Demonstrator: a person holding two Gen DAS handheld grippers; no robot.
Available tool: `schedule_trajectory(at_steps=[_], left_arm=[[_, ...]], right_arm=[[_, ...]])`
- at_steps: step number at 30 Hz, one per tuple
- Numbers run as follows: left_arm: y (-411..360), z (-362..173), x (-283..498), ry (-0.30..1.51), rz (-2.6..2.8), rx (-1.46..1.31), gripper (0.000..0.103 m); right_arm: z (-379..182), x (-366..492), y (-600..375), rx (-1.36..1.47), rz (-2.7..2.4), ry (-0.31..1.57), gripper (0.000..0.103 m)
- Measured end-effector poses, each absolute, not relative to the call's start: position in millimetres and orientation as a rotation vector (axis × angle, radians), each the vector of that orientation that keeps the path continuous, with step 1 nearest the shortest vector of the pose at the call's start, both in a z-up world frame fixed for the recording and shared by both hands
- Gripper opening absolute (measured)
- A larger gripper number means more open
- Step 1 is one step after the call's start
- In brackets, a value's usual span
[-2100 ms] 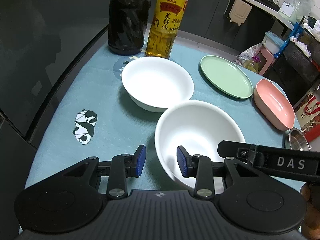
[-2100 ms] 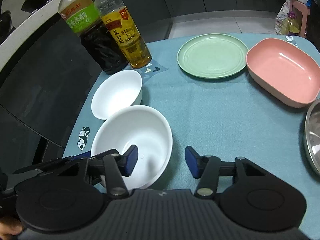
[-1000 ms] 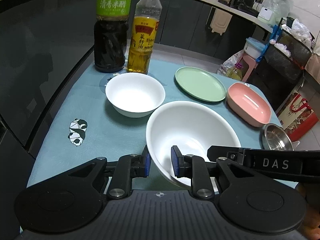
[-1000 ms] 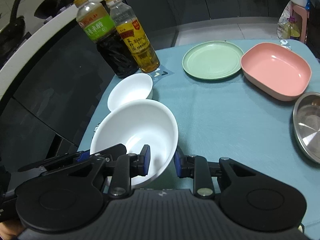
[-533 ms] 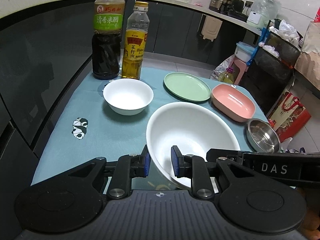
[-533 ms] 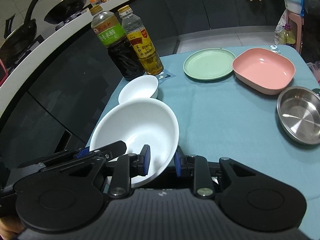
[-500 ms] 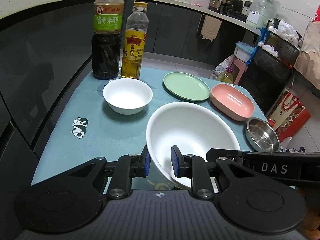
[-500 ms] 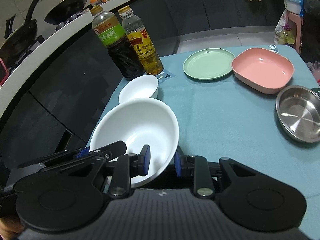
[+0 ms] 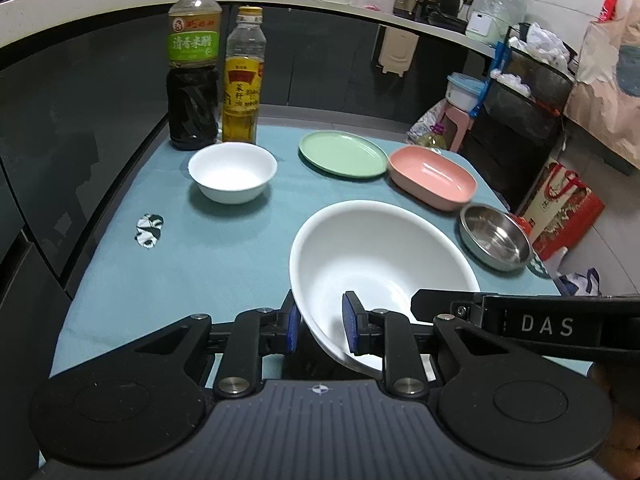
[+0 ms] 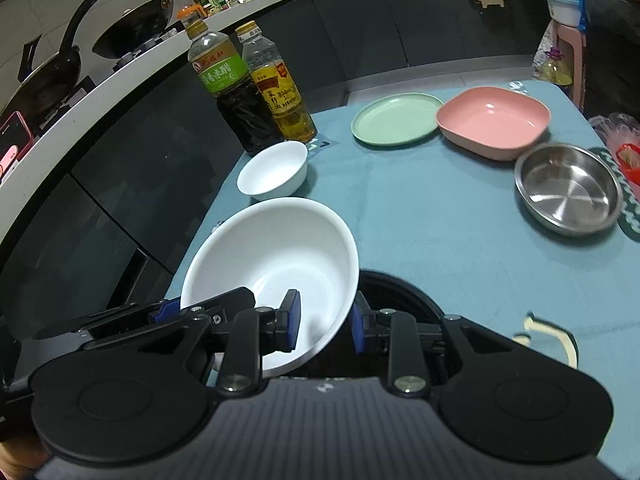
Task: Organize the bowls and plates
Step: 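Carry the large white bowl over the black bowl and lower it inside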
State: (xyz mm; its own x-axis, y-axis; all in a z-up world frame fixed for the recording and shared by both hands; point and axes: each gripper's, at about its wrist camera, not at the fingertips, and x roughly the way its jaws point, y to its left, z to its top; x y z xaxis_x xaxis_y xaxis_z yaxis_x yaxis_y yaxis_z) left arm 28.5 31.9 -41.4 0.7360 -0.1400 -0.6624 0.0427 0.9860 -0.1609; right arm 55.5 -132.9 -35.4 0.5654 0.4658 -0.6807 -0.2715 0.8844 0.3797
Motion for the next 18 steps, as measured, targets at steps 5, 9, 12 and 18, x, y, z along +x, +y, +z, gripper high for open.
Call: schedule_trajectory(at_steps=[5, 9, 12, 18], left_arm=[[22.1, -47.3, 19.4, 0.757, -0.120, -0.122, 0.020], [17.0, -51.8, 14.8, 0.772, -0.129, -0.110, 0.020], [14.4, -54.9, 13.4, 0.782, -0.131, -0.103, 0.020], [10.9, -62.4, 13.6, 0.810, -0.128, -0.094, 0.020]], right_arm=[[-40.1, 42.8, -141.9, 0.249, 0.419, 0.871, 0.007], [-44.3, 37.7, -147.5, 0.257, 0.410, 0.872, 0.007], [-48.1, 36.0, -150.4, 0.263, 0.407, 0.878, 0.007], [-57.2, 34.5, -153.1, 0.269, 0.405, 0.900, 0.007]])
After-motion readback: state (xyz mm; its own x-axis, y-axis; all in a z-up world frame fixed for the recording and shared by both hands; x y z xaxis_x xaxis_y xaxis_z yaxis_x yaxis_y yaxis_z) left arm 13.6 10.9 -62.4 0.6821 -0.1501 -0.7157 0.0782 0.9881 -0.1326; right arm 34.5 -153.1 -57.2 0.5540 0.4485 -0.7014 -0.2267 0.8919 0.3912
